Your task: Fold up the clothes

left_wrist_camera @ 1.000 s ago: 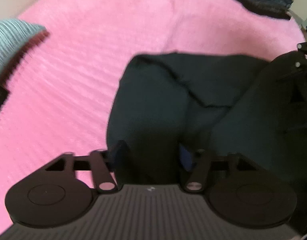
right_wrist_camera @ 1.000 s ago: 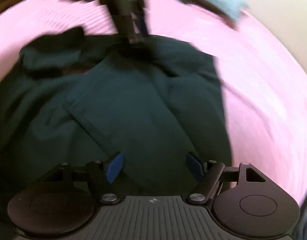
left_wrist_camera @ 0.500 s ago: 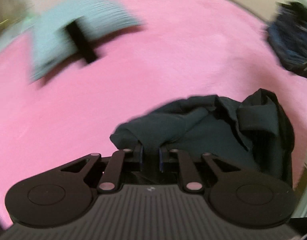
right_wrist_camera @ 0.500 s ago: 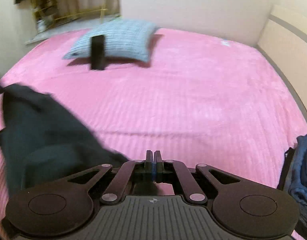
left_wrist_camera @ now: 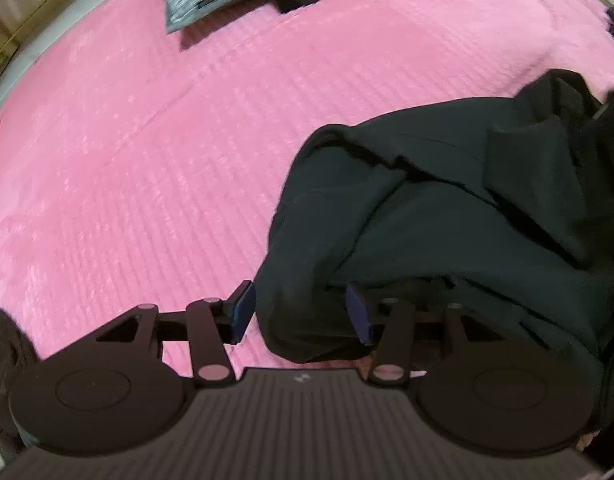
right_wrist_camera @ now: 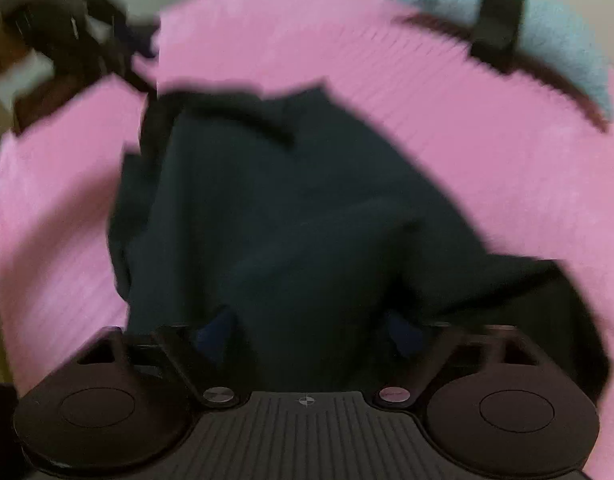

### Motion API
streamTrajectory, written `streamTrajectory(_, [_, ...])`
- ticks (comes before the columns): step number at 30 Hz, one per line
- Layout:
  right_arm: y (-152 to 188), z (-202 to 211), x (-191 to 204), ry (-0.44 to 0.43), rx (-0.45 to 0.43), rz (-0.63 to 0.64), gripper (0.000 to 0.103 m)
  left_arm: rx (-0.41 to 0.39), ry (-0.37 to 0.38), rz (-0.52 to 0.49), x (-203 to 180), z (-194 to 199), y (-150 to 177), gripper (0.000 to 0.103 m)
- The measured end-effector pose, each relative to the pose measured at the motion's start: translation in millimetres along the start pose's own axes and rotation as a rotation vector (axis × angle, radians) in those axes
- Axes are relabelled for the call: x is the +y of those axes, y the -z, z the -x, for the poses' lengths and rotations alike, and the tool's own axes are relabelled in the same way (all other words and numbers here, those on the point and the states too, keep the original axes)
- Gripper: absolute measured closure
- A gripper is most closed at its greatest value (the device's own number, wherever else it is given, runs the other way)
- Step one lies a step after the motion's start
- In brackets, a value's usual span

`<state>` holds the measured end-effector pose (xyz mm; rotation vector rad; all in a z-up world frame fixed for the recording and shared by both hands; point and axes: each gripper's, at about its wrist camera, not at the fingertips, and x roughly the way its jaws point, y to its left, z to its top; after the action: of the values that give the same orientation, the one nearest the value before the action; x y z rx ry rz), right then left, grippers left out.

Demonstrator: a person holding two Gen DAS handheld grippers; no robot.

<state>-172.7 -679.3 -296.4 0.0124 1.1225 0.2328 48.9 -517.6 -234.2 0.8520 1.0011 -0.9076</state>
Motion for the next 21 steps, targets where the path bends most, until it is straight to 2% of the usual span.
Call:
streamTrajectory(1, [-3.1, 2.1, -5.1, -0.006, -0.009, -0.051, 0.101, -0.008, 0.005, -0.010, 2.8, -0.9, 0.2, 0.058])
streamTrajectory(3, [-14.5, 35.1, -31.6, -0.005, -0.131, -0.199, 0.101, -0.030, 0.010, -0.023, 5.6, -1.0, 0.5, 0.058])
streamTrajectory(5, [-18.6, 84.9, -67.8, 0.054, -0.262, -0.351, 0.101, -0.074, 0.015, -0.029, 8.1, 5.0, -2.6, 0.058])
streamTrajectory(7, [-10.8, 148.4, -116.0, 0.200, -0.402, -0.513, 0.101, -0.104, 0.012, -0.025, 12.5, 10.0, -11.9, 0.058])
streamTrajectory(11, [32.0, 234.6, -200.3, 0.607, -0.602, -0.747, 0.100, -0.153, 0.014, -0.036, 16.9, 14.4, -36.5, 0.057])
streamTrajectory(12, [44.2, 240.4, -218.2, 0.668, -0.606, -0.802, 0.080, -0.162, 0.018, -0.057, 15.0, 11.4, -43.1, 0.057])
streamTrajectory(13, [56.6, 240.0, -233.5, 0.693, -0.590, -0.871, 0.038, -0.170, 0.020, -0.079, 12.9, 8.0, -49.4, 0.053])
streamTrajectory(14, [69.0, 239.7, -248.7, 0.718, -0.572, -0.941, 0.027, -0.180, 0.018, -0.114, 9.0, 2.1, -54.2, 0.051])
streamTrajectory(15, [78.2, 237.6, -258.0, 0.723, -0.552, -0.985, 0.027, -0.181, 0.013, -0.164, 2.8, -5.4, -57.8, 0.051])
streamTrajectory(17, [77.5, 222.5, -245.6, 0.664, -0.507, -0.912, 0.027, -0.180, 0.003, -0.263, -9.7, -20.3, -64.5, 0.051])
streamTrajectory(19, [63.6, 191.7, -210.8, 0.546, -0.436, -0.724, 0.027, -0.163, -0.015, -0.354, -22.2, -36.3, -64.6, 0.051])
streamTrajectory(21, [46.9, 148.0, -162.0, 0.387, -0.345, -0.452, 0.027, -0.141, -0.033, -0.434, -32.9, -52.2, -63.5, 0.051])
